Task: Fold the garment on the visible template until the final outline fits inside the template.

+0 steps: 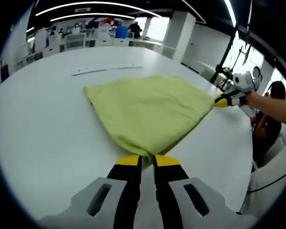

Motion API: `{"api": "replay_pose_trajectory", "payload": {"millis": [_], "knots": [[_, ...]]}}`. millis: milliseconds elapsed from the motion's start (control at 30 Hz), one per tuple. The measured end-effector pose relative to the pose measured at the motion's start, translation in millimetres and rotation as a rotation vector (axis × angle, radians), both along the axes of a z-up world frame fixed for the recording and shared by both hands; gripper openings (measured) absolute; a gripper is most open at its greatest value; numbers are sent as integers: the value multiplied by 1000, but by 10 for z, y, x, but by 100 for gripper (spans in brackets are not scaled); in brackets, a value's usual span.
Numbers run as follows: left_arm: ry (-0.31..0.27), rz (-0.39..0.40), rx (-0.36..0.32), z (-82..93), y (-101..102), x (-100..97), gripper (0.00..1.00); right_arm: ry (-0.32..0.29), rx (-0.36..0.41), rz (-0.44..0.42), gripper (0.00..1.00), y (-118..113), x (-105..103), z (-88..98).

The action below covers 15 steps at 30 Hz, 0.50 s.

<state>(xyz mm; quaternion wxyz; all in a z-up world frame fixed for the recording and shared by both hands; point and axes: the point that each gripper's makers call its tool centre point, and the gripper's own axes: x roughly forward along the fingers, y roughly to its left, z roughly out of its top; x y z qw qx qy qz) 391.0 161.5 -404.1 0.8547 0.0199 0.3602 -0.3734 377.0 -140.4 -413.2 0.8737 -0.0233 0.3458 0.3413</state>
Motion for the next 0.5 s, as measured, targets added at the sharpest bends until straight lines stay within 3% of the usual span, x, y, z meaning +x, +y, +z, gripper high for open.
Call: {"api": "replay_pose_trajectory", "payload": {"millis": [233,500], "knots": [[-1,4,-5,0,-6,6,5,-1,8,-8,0,-4,16,-2],[-4,-4,7,-5,24,0,0,0,-3,-8,0,-28,15,-13]]}}
